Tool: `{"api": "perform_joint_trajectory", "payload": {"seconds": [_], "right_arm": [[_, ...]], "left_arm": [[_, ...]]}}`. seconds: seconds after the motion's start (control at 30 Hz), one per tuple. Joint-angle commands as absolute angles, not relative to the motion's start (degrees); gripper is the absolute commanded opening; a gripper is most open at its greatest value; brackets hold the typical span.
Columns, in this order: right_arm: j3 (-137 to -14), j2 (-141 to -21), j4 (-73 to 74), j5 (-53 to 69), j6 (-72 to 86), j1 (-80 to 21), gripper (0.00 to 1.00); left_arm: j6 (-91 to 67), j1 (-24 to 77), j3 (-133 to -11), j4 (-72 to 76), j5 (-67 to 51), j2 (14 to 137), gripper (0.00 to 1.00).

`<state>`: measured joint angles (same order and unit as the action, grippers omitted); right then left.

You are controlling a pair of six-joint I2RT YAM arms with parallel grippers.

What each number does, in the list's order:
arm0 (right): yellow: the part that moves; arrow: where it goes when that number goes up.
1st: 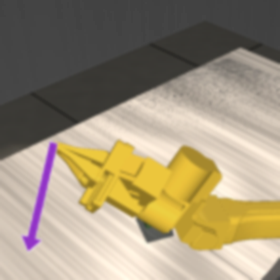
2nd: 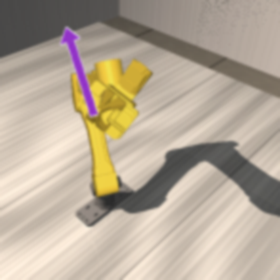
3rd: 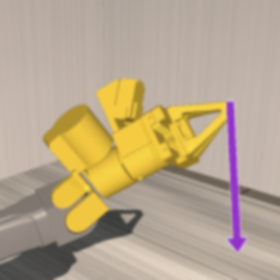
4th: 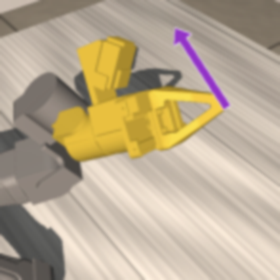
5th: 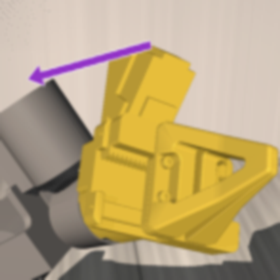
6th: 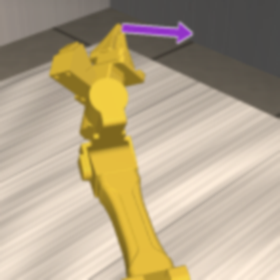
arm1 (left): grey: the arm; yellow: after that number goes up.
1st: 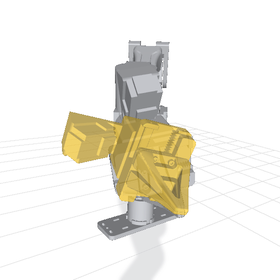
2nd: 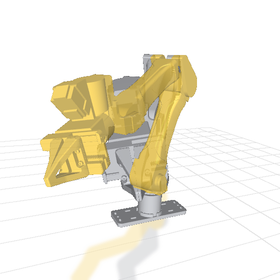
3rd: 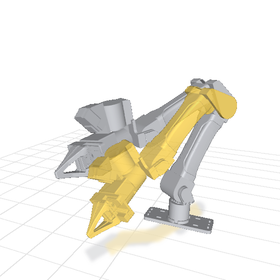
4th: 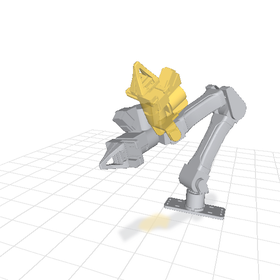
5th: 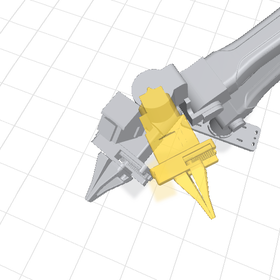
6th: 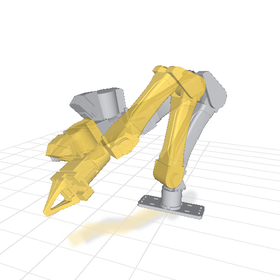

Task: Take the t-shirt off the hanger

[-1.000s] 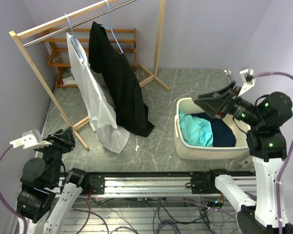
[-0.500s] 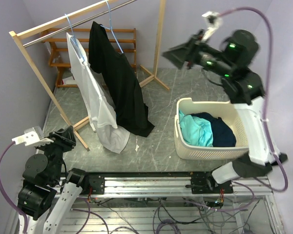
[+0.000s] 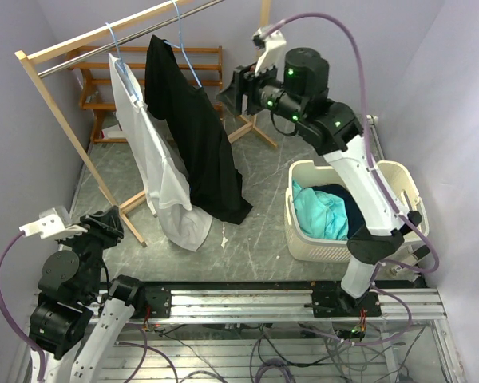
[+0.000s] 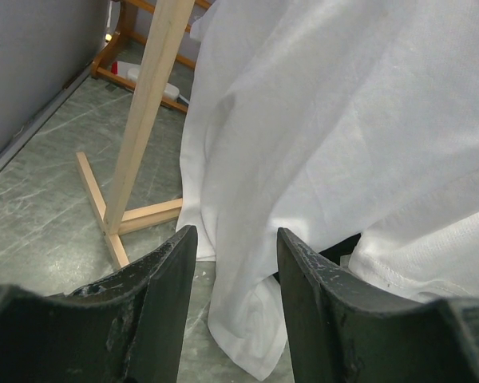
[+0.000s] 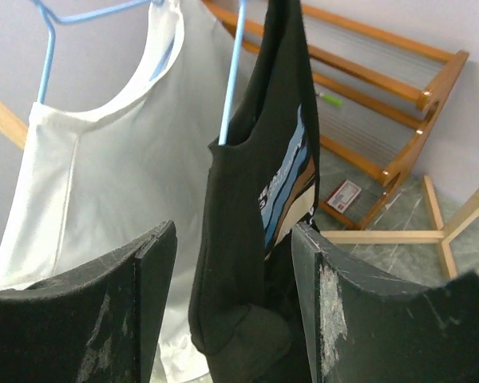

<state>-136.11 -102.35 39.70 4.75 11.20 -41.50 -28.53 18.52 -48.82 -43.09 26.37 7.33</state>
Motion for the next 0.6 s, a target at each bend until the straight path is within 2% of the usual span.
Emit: {"api": "perform_joint_trajectory", "payload": {"seconds": [0.0,0.3,0.43,0.5,0.57], "right_arm": [[-133.44,-102.92,36.57,-0.07,8.41,-44.77,0.59],[-130.0,-104.32,36.16,-7.27,5.93,-50.34,0.58],[-131.31,-106.51,36.73,-10.31,5.54,-50.94,0.54],[-133.01,-108.18,37.29,-11.66,5.42,-50.89,0.49],[-134.77,-109.69,37.56,-12.47,5.13,-50.96,0.37]], "left_arm": [[-29.18,18.11,-50.07,-43.4,27.72,7.83,0.56],[-29.32,18.11,-50.05,-43.58,28.1,7.82,0.56],[-29.35,18.11,-50.1,-43.59,28.12,7.67,0.56],[-29.4,18.1,-50.01,-43.55,28.23,7.75,0.56],[-29.52,18.09,-50.07,-43.67,28.37,7.81,0.56]]}}
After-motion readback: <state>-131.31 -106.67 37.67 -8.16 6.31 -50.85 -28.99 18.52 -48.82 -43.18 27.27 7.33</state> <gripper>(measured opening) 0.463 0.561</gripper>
